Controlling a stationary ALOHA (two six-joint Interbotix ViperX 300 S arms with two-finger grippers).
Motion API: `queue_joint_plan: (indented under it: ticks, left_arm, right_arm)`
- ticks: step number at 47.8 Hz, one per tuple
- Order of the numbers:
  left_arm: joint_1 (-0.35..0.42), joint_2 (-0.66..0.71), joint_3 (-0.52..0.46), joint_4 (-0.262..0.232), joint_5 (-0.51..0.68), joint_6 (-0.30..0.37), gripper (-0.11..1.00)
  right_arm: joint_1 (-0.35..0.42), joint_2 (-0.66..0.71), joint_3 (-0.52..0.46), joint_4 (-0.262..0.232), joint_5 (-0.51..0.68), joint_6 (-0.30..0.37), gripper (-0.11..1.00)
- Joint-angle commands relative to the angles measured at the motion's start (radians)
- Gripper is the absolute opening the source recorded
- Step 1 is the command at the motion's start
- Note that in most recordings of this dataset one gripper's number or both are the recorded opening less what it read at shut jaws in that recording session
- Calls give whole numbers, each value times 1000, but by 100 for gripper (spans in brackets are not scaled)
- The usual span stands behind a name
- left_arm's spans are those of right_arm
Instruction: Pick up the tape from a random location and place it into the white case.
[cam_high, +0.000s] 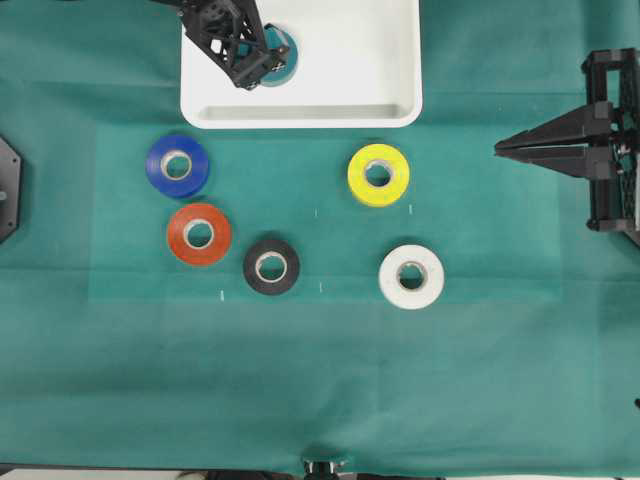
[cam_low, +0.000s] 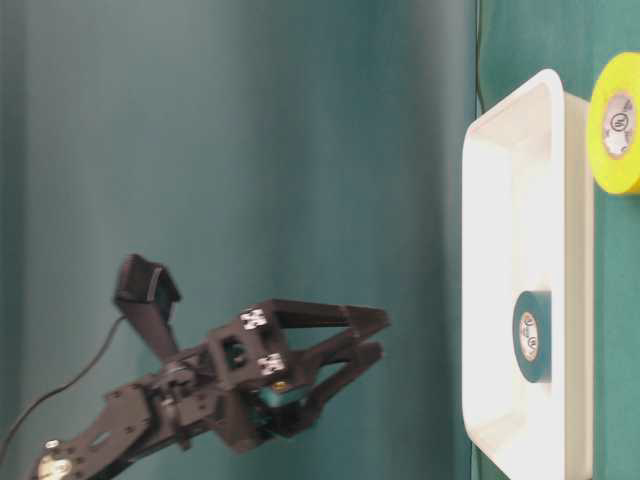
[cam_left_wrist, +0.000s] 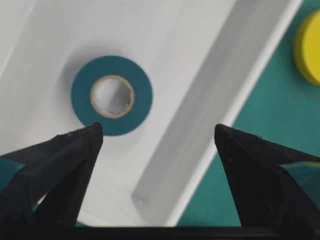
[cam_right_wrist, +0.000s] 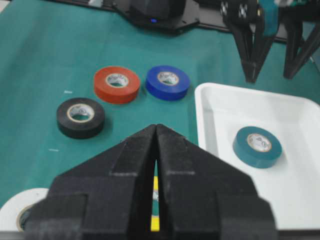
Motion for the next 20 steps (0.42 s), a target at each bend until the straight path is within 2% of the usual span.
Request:
queue_joint_plan:
  ticks: [1, 20]
  left_arm:
    - [-5, -54, -38, 2, 20, 0, 99]
    - [-15, -112, -49, 2, 63, 0, 99]
  right_arm:
    - [-2, 0, -18, 0, -3, 0, 0]
    - [-2, 0, -20, 0, -3, 2, 0]
